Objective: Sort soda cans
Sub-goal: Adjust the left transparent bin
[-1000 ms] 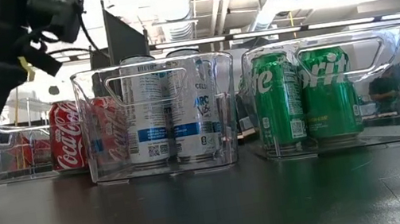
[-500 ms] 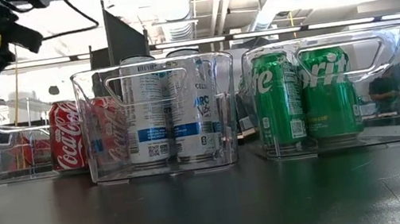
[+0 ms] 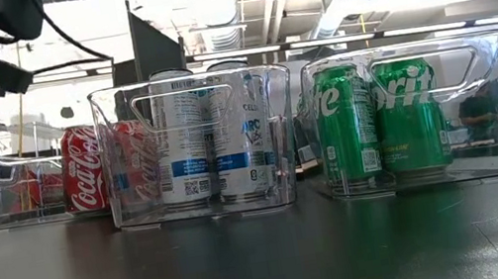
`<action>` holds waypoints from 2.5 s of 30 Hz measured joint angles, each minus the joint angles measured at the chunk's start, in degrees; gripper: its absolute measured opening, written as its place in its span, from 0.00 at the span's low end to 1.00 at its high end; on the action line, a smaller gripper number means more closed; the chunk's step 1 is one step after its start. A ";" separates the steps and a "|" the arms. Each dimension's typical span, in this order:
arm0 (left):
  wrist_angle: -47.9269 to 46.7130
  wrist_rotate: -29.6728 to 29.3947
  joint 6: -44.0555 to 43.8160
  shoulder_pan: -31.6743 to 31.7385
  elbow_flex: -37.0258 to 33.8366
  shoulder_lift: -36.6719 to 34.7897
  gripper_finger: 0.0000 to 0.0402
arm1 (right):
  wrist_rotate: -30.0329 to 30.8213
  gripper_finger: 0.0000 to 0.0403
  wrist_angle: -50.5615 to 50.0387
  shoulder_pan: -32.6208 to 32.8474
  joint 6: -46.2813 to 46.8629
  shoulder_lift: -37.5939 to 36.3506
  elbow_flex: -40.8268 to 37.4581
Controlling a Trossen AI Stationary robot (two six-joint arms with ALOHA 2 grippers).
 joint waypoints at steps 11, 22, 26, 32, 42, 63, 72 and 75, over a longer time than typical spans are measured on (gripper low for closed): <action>0.01 -0.44 1.80 -0.06 -0.17 -0.54 0.49 | 0.00 0.67 0.04 0.02 0.15 0.00 0.00; 0.06 -0.18 -1.45 -0.04 7.00 -0.52 0.02 | 0.00 0.67 0.28 0.02 0.13 0.00 0.00; 0.15 -12.49 -3.23 0.78 12.23 -0.50 0.00 | 0.00 0.67 0.46 0.02 0.00 0.00 0.00; 0.16 -28.41 -4.98 11.28 15.08 0.87 0.00 | 0.00 0.67 0.58 0.01 0.02 -0.02 0.00; 22.54 -24.59 8.69 39.53 16.55 7.41 0.00 | 0.00 0.67 1.96 0.10 0.02 -0.02 0.00; 31.92 -11.78 0.98 57.60 21.51 26.74 0.00 | 0.00 0.67 1.70 3.03 0.10 -0.02 -0.02; 29.19 -5.10 -6.18 60.98 20.09 34.09 0.00 | 0.00 0.67 0.93 3.65 -0.42 -0.02 -0.02; 27.97 -3.93 -7.52 61.39 18.37 34.21 0.00 | 0.00 0.67 -0.86 3.65 -0.32 -0.02 -0.02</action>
